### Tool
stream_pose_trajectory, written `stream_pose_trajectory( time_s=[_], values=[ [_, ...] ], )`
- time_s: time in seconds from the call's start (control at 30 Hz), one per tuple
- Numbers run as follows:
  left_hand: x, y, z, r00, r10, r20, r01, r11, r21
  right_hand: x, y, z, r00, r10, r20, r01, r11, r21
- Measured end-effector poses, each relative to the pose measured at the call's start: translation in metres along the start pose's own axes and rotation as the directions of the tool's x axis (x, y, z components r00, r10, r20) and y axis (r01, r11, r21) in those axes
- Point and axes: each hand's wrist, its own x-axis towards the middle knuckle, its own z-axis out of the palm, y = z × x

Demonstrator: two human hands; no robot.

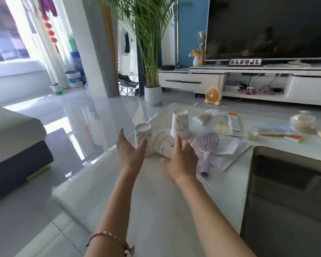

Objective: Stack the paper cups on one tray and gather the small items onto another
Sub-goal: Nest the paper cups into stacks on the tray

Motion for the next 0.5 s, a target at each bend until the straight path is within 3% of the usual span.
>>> stream_pose_trajectory(
  time_s=[0.1,0.3,0.4,0.5],
  values=[
    [0.019,-0.005,0.006,0.992,0.123,0.007,-0.123,0.992,0.043,0.008,-0.004,0.011,0.999,0.05,-0.022,-0.051,0.999,-0.02],
    [0.04,-0.009,0.022,0.991,0.036,0.128,-0.031,0.999,-0.041,0.01,-0.012,0.007,0.998,0.046,-0.042,-0.046,0.999,0.008],
    [0.039,-0.008,0.02,0.997,0.075,0.023,-0.075,0.997,0.022,0.007,-0.014,-0.002,0.997,0.077,0.006,-0.077,0.994,0.079],
    [0.033,0.0,0.001,0.994,0.006,-0.108,-0.017,0.994,-0.106,0.011,-0.006,-0.022,0.97,0.196,0.143,-0.237,0.898,0.372]
  ],
)
